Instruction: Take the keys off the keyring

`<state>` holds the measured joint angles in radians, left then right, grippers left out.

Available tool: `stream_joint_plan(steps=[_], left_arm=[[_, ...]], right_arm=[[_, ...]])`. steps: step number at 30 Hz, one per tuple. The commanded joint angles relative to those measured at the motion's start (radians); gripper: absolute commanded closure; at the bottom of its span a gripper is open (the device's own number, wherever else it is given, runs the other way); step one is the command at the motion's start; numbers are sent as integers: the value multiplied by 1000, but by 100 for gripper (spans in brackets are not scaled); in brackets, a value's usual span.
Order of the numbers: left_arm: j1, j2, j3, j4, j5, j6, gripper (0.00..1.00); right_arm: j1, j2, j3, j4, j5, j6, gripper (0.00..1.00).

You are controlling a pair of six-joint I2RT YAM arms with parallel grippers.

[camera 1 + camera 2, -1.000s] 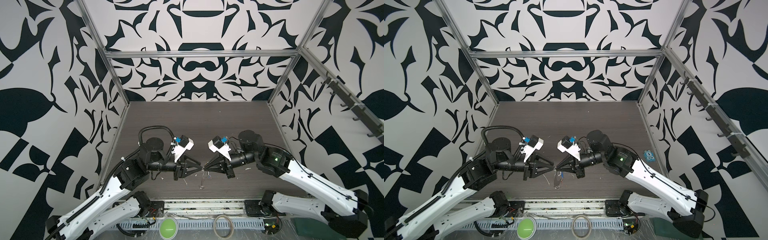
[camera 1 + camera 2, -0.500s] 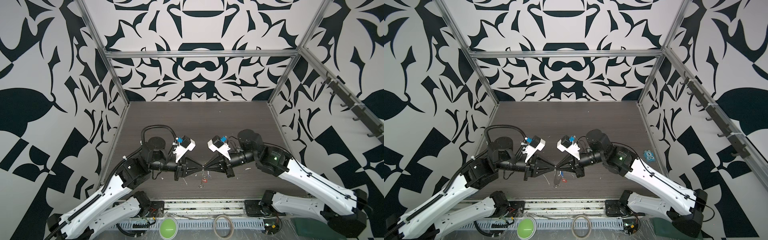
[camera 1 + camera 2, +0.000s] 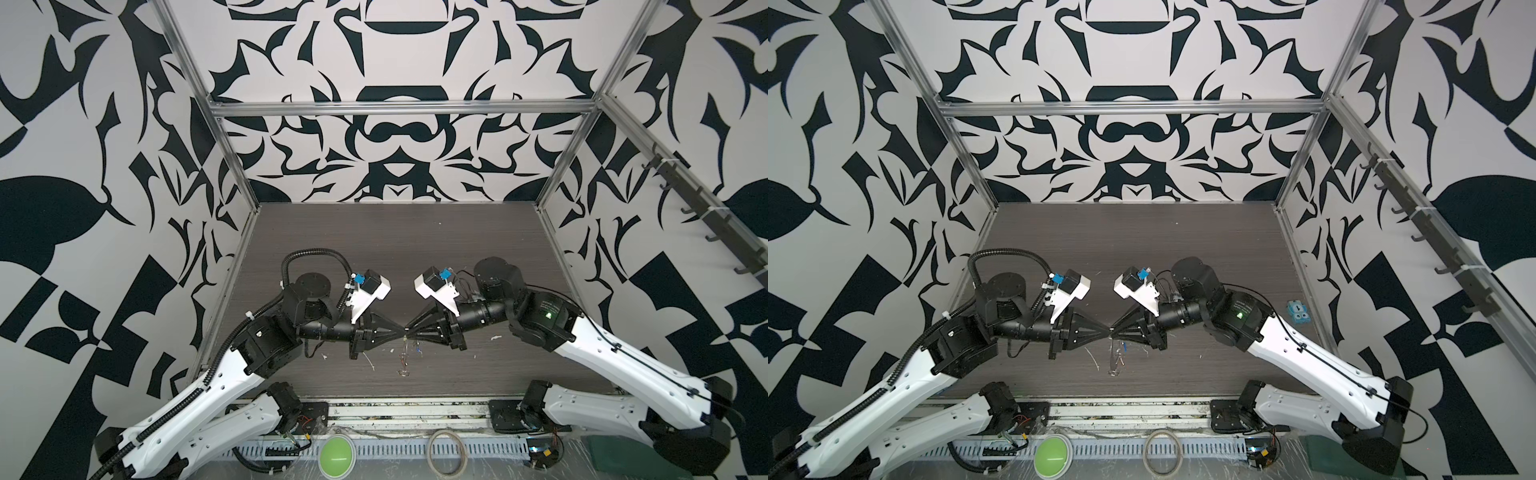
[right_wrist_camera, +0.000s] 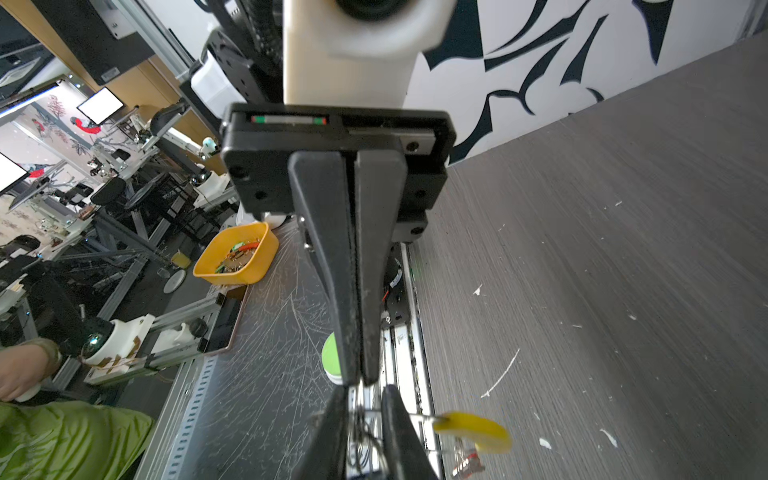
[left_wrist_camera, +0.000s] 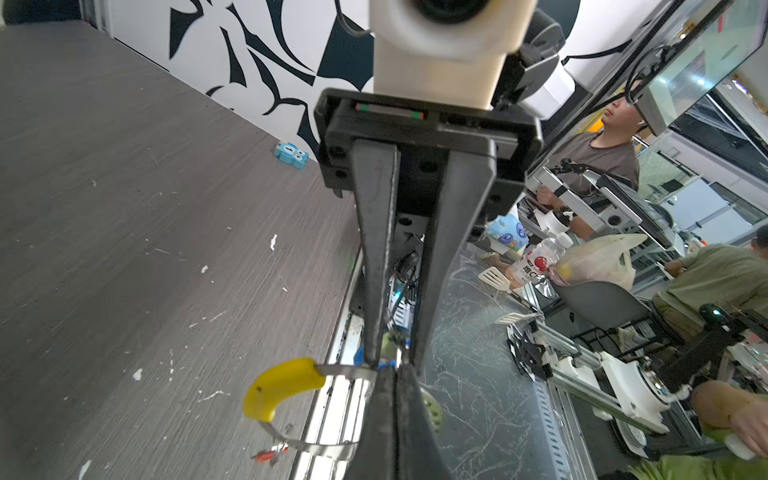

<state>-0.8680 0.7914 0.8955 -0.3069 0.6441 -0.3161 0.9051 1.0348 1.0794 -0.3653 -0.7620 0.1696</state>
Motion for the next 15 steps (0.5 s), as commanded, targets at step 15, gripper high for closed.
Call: stream_joint_plan(steps=[15], left_arm=[[1,-144,-107,238,-143,-71,100]], right_arm=[[19,-190,-208,357,264,72,47]])
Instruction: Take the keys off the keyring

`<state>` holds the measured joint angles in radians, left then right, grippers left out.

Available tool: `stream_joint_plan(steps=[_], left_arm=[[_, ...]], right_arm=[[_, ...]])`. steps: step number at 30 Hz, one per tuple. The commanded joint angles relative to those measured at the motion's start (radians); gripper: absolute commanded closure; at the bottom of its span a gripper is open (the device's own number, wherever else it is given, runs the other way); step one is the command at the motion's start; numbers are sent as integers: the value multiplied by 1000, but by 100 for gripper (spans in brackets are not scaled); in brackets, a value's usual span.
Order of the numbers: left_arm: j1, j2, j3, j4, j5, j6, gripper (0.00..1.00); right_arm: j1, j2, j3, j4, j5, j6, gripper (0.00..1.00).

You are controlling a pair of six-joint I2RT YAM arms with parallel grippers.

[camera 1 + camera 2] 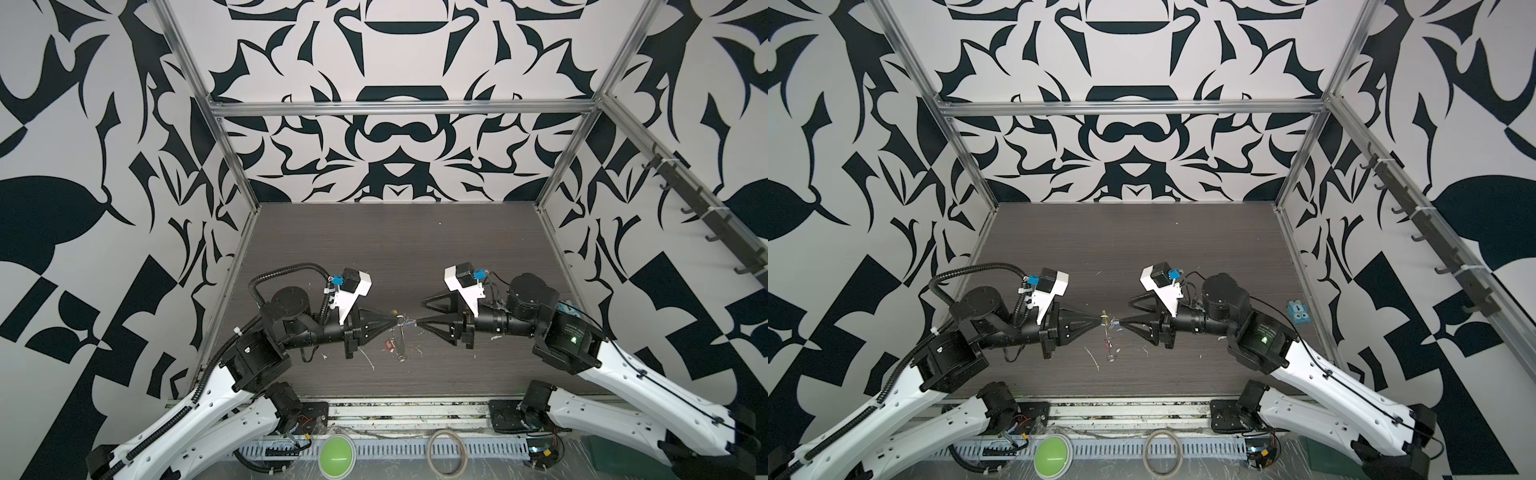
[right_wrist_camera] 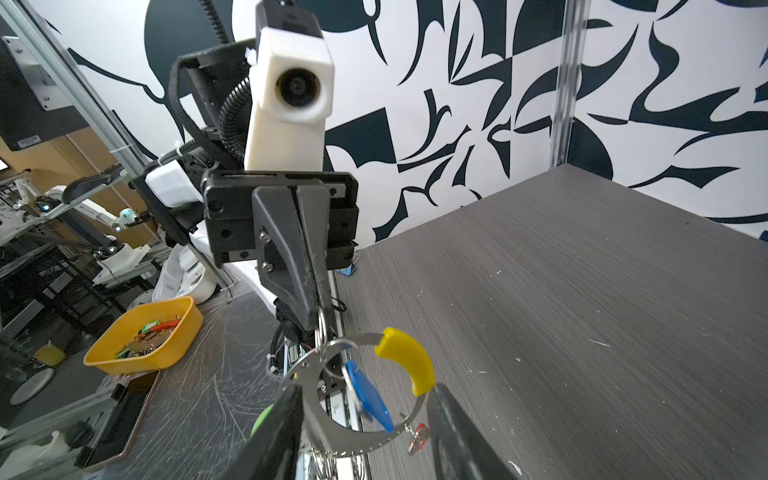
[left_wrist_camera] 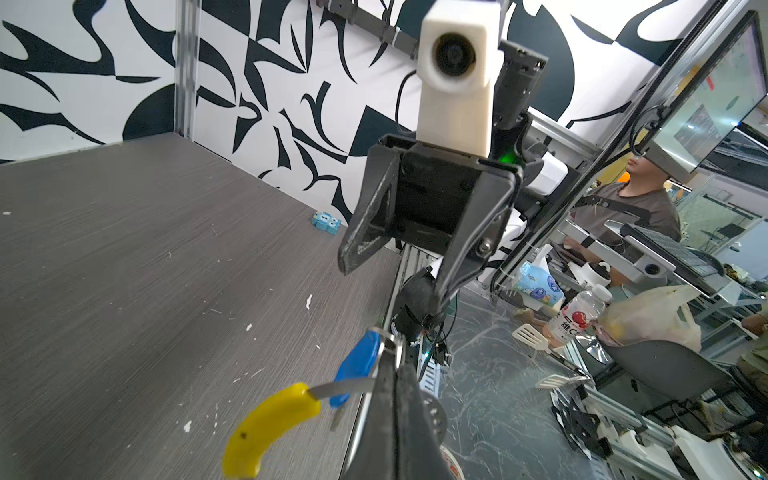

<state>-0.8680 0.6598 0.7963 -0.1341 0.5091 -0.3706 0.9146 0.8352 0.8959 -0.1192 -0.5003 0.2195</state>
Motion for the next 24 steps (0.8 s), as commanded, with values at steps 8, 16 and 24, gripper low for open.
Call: stream_joint_plan(steps=[8,16,24], left_arm=[[1,-7,-8,68,5,-27,100],[1,-15,-14,71,4,-30,100],[1,-33,-31,96,-24,-44,100]], right_arm=[[30,37,-52,196,-71,41,44],[37,60,-33,176,-61,29,68],[44,80,-8,139,-55,11,100]])
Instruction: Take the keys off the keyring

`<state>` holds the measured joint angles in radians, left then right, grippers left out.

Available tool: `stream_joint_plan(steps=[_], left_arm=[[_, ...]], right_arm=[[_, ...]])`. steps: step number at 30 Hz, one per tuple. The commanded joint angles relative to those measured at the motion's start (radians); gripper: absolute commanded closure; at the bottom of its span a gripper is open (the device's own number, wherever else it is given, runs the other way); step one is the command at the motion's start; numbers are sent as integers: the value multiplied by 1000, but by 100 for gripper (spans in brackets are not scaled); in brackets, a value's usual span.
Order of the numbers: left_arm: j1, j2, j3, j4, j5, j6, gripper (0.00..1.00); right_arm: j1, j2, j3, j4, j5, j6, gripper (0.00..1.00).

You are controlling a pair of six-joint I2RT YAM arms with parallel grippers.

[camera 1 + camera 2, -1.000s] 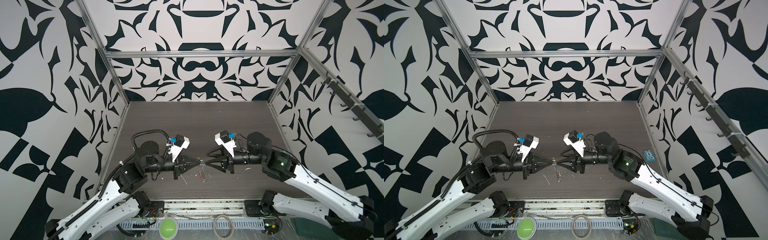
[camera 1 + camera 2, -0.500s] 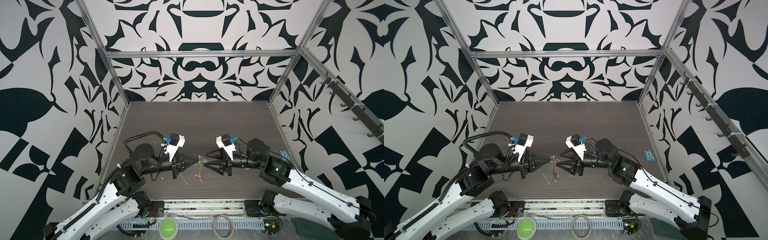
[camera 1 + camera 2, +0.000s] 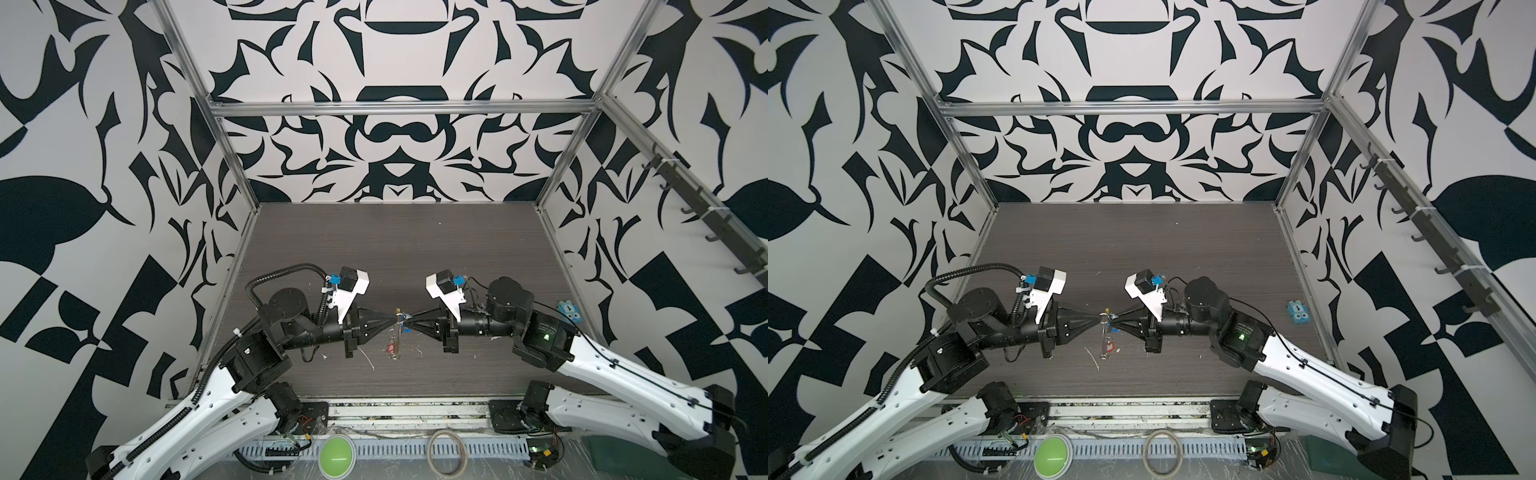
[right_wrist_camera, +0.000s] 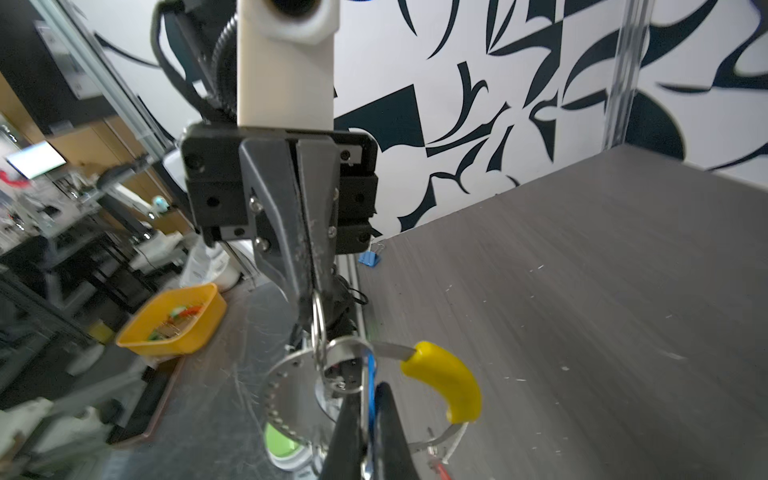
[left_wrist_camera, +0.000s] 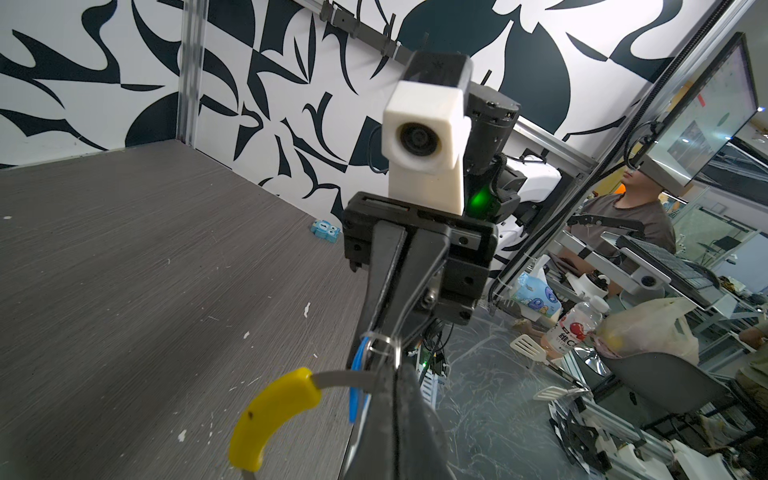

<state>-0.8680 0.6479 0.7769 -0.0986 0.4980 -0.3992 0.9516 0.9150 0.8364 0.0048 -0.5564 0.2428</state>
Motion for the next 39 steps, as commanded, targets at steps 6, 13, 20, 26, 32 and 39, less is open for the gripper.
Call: stream_joint_plan(steps=[6,13,20,26,32,39], left_arm=[[1,-39,-49,119,-56,-46,100],[1,-31,-78,191,-70,-78,100],[1,-45,-92,222,-64,-86,100],[1,-59,-104,216,-61,-86,100],[1,-101,-105,192,-84,-70,100],[1,-112,-93,147,-64,-55,100]], right_arm=[[58,20,95,-71,46,-80,100],[105,73,131,-157,52,-137,100],[129,90,131,-181,66,-156,100],[129,63,111,-174,100,-146,100],[129,32,80,-158,121,-123,100],[131,14,83,-184,128,-113,71]])
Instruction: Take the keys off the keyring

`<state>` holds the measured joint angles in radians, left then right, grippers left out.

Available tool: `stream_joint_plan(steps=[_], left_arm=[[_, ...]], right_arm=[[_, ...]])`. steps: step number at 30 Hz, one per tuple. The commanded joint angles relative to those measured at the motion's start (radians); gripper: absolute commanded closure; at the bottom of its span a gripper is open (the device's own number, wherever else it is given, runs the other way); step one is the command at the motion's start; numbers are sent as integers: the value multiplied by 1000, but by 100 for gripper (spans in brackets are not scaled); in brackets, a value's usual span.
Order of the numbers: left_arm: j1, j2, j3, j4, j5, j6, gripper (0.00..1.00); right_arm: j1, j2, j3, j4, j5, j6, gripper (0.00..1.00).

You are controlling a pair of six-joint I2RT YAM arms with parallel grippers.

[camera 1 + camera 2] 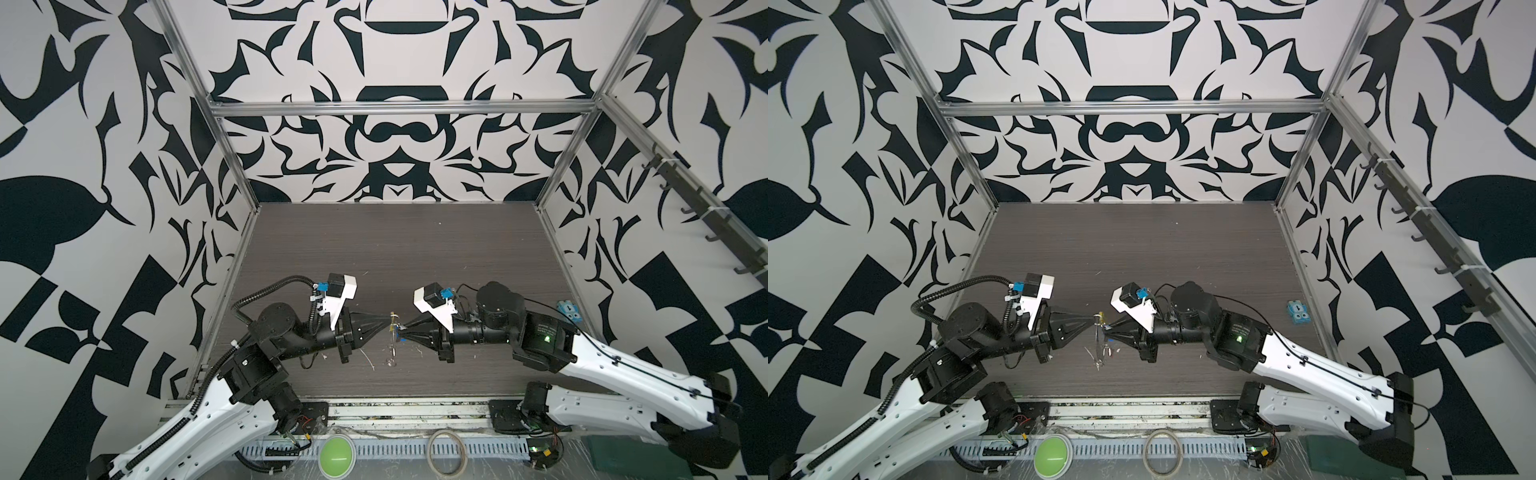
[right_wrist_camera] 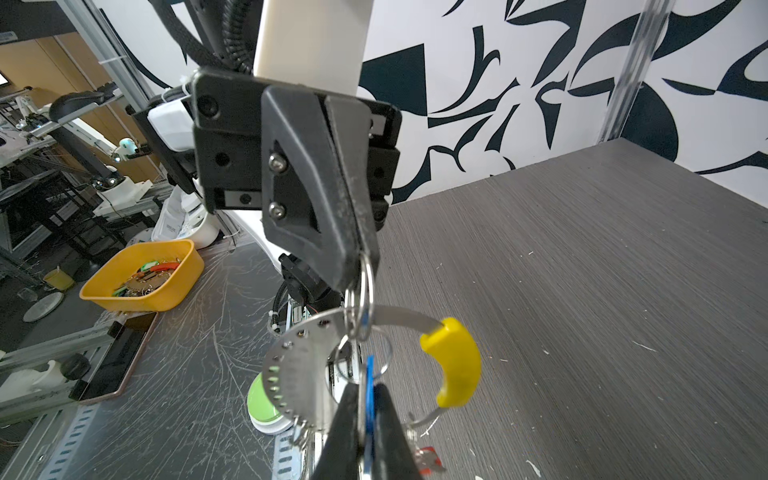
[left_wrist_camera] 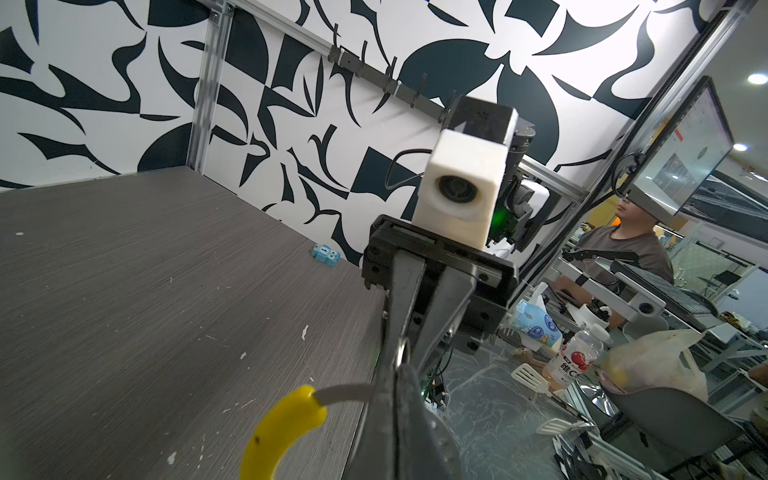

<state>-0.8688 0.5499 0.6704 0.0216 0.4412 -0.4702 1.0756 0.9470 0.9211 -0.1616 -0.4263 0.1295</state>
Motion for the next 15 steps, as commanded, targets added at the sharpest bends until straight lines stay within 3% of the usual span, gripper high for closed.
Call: stream_joint_plan(steps=[1,5,15], left_arm=[[2,-13,15,23,-6,16,100],[2,-12,19,13,-4,20,100],[2,-15,0,44,7,18,100]], right_arm=[[7,-25,-1,-20,2,-1,67],[7,-63,11,-17,17,-6,59],[6,-70,58,105,108,24,55]])
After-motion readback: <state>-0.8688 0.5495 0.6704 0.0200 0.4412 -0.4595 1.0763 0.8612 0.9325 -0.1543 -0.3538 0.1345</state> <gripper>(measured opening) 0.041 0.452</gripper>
